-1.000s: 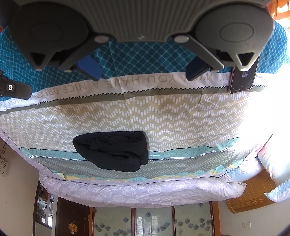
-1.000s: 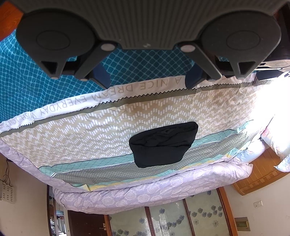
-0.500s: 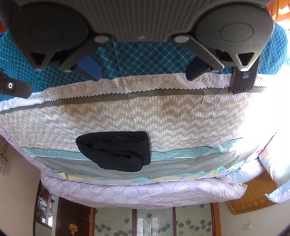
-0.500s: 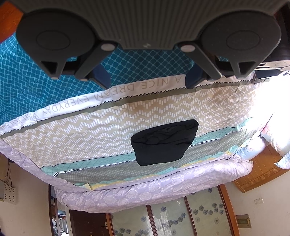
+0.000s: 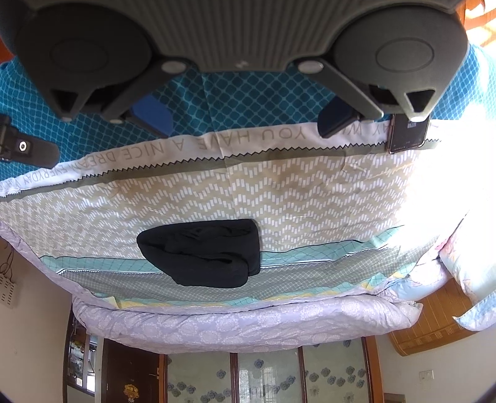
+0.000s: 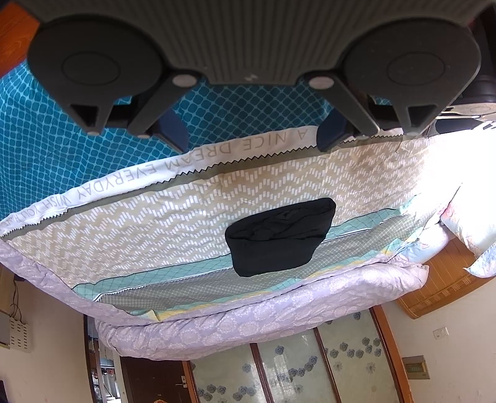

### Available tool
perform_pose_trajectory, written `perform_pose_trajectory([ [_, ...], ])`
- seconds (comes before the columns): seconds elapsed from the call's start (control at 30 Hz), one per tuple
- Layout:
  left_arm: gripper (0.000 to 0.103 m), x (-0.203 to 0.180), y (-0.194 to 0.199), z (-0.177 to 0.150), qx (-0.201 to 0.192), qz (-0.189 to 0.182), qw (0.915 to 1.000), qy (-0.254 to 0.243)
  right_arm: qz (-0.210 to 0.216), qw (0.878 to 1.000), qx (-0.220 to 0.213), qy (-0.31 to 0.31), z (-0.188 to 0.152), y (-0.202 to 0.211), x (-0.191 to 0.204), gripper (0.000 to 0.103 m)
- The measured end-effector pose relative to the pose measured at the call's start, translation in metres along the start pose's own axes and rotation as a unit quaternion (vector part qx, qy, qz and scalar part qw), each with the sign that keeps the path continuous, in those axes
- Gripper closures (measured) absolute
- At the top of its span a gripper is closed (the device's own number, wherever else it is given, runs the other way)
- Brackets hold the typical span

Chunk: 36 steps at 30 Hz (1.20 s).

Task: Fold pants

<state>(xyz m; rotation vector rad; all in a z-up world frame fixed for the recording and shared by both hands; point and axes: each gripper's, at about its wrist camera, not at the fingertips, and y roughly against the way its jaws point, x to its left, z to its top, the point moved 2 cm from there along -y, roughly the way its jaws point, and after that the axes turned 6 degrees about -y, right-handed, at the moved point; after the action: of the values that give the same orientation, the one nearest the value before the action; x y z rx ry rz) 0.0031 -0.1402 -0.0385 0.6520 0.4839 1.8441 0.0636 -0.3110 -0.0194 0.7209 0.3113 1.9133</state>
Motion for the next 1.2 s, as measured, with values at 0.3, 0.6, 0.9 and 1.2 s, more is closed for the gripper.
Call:
perform_pose_trajectory([
  [0.3, 0.000, -0.008, 0.001, 0.000, 0.002, 0.006, 0.9999, -0.015, 0.004, 1.000, 0.002, -0.006, -0.001, 0.002, -0.004, 0.012],
  [0.6, 0.000, -0.005, 0.001, 0.000, 0.001, 0.015, 0.9998, -0.009, 0.005, 1.000, 0.008, -0.005, -0.003, -0.003, -0.004, 0.012],
  [0.9, 0.000, 0.001, -0.005, -0.002, 0.013, 0.031, 0.9994, -0.001, 0.003, 1.000, 0.013, 0.000, -0.006, -0.006, -0.001, 0.012],
  [1.2, 0.000, 0.002, -0.002, 0.000, 0.012, 0.020, 0.9997, 0.004, 0.002, 1.000, 0.009, 0.005, -0.004, -0.005, 0.003, 0.012],
])
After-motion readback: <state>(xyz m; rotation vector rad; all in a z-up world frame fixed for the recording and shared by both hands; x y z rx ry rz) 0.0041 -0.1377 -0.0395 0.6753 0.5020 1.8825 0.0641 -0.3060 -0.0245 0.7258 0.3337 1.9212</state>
